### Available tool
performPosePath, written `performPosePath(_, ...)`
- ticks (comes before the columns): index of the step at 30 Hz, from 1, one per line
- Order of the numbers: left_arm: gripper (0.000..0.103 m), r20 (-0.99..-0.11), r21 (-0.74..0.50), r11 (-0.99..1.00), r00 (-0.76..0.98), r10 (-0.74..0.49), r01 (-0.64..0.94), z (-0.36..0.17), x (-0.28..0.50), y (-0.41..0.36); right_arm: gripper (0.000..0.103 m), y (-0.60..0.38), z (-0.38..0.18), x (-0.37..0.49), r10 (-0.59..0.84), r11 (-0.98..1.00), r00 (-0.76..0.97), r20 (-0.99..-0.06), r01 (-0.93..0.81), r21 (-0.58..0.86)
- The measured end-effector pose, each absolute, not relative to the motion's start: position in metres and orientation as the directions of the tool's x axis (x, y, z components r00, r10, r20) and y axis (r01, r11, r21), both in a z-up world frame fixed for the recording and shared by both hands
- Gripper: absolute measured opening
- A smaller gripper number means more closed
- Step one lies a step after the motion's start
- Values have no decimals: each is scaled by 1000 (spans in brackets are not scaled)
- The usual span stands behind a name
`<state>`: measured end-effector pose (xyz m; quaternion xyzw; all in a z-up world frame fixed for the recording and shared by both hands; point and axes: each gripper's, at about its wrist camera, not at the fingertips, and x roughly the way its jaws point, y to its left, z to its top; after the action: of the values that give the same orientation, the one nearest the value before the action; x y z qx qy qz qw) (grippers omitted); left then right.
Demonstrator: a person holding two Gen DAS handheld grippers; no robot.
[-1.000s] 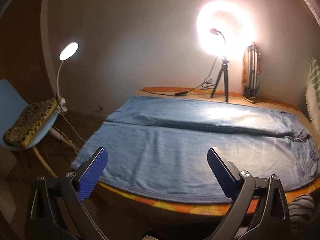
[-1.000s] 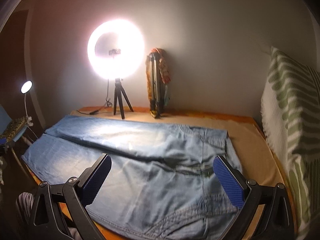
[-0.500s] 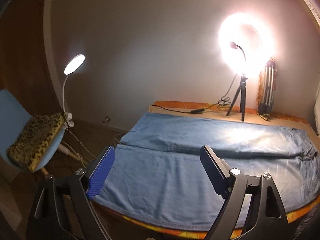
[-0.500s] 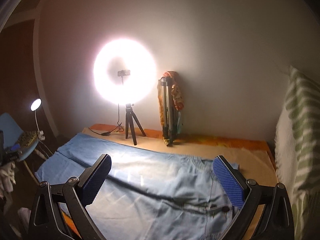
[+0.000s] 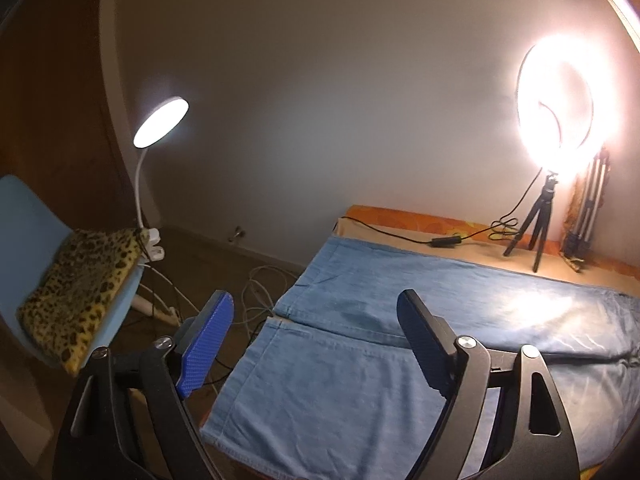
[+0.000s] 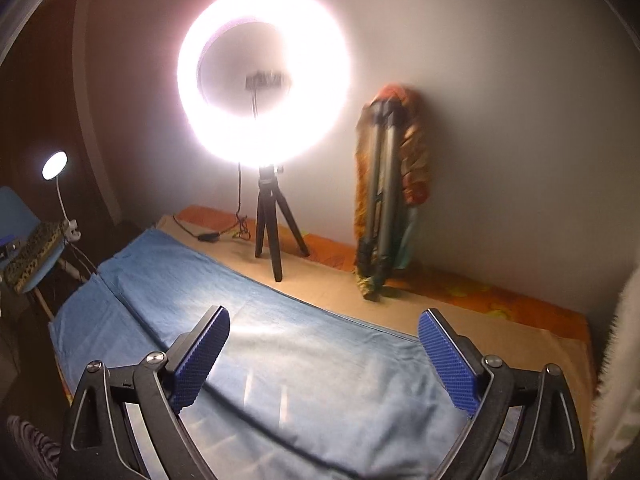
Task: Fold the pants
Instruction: 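Move both tools toward the jeans, the right tool toward the waistband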
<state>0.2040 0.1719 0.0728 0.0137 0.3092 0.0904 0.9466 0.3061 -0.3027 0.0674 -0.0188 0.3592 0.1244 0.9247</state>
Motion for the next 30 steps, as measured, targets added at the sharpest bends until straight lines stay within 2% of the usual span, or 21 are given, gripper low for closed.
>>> performPosePath(3, 77, -618, 91, 986, 768, 168, -142, 60, 229, 167, 82, -289, 36, 339, 216, 962, 669, -712, -271, 37)
performPosePath(10, 72, -689, 77, 994, 716, 111, -80, 20, 282, 149, 72, -260, -40, 403, 245, 931, 552, -797, -364, 34)
performPosePath(18, 71, -760, 59, 998, 648, 45, 0, -29, 324, 115, 68, -235, -95, 445, 252, 895, 482, -839, -447, 13)
performPosePath(30, 71, -819, 84, 991, 574, 9, 105, -85, 359, 60, 68, -226, -138, 487, 259, 846, 405, -877, -533, 4)
